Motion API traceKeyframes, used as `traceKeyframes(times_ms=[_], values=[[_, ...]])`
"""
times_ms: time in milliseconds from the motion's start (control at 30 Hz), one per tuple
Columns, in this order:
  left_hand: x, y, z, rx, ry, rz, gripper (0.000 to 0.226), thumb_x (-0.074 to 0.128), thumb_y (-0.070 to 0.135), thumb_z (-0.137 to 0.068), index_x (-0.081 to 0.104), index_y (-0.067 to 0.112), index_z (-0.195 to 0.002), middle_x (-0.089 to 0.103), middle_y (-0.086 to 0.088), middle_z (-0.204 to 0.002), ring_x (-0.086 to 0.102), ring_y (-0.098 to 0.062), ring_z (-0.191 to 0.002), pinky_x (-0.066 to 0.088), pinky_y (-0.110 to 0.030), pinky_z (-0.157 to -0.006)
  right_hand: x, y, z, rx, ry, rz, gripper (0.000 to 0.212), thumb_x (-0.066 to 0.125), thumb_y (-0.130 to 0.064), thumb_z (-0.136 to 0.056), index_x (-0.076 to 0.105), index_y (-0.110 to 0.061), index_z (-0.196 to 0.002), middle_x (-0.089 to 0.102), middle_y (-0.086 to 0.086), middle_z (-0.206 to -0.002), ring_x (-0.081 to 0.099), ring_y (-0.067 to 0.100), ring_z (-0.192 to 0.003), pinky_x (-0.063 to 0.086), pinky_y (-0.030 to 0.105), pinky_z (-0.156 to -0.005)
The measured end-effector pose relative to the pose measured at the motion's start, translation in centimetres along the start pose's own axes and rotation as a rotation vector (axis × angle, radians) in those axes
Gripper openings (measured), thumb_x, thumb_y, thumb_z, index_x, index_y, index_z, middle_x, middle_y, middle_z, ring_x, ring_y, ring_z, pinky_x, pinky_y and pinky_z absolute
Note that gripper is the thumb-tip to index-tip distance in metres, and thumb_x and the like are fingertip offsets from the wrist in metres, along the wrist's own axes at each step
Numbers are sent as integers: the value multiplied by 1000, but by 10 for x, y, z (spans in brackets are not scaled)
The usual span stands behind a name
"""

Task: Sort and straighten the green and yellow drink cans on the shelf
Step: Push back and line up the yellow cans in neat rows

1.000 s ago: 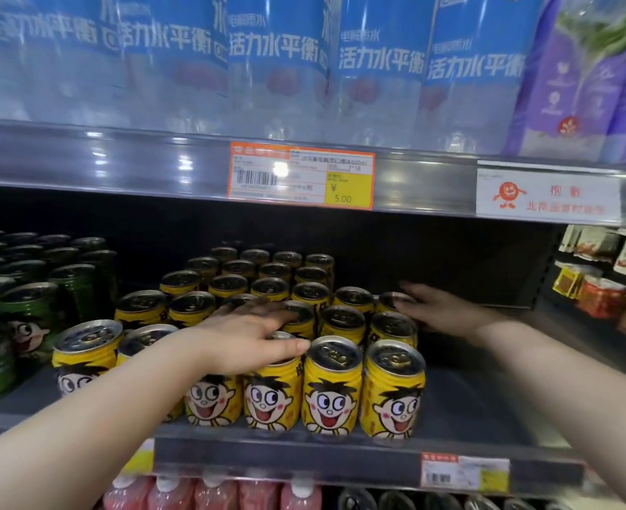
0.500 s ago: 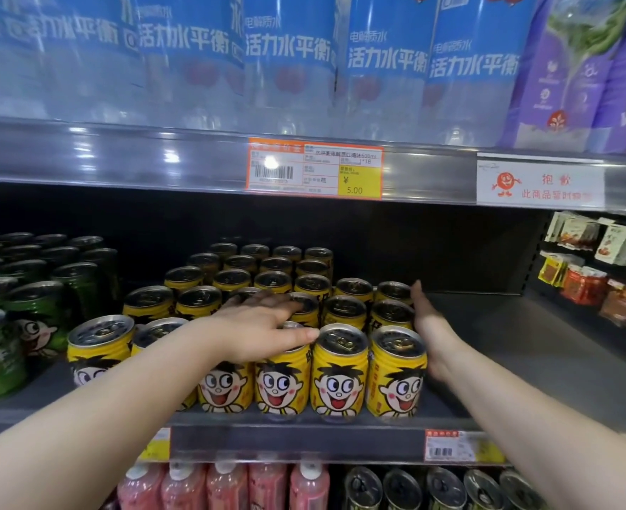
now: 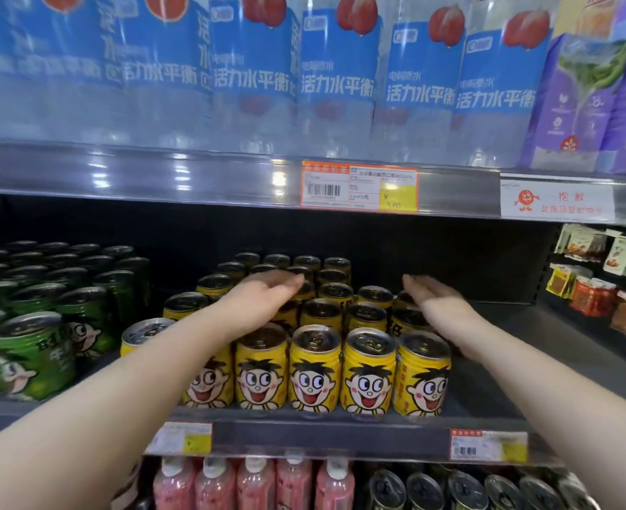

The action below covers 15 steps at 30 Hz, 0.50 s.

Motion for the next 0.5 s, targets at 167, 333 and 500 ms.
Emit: traceKeyframes(times_ms=[167,333,500], values=[[-52,-37,22,46,40,-215,45,48,47,-89,56,22,-126,58,-1,-129,55,-13,-110,45,-26,-92,64,-67,50,-420,-288,514,52,46,-50,-91,42,-29,-138,35,-3,-150,29,14,-139,25,31,-113],[-96,-84,54,20,137,-374,113,44,94,-42,54,22,-128,53,0,-126,51,-18,-118,41,-26,-95,125,-95,80,-616,-431,663,67,51,-56,-86,28,-33,-145,28,-6,-153,26,13,-140,24,37,-116],[-92,-126,68,-6,68,-372,106,72,73,-47,40,27,-136,34,7,-120,46,-16,-116,41,-28,-101,157,-109,78,-614,-343,768,76,52,-64,-81,28,-30,-144,36,-3,-143,37,20,-130,33,37,-108]])
Point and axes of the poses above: each hand's wrist, its own z-axis away from the middle knuckle, its own x-axis out of the palm, y = z × x, the point moved 7 cm from there along -z, towards the middle knuckle
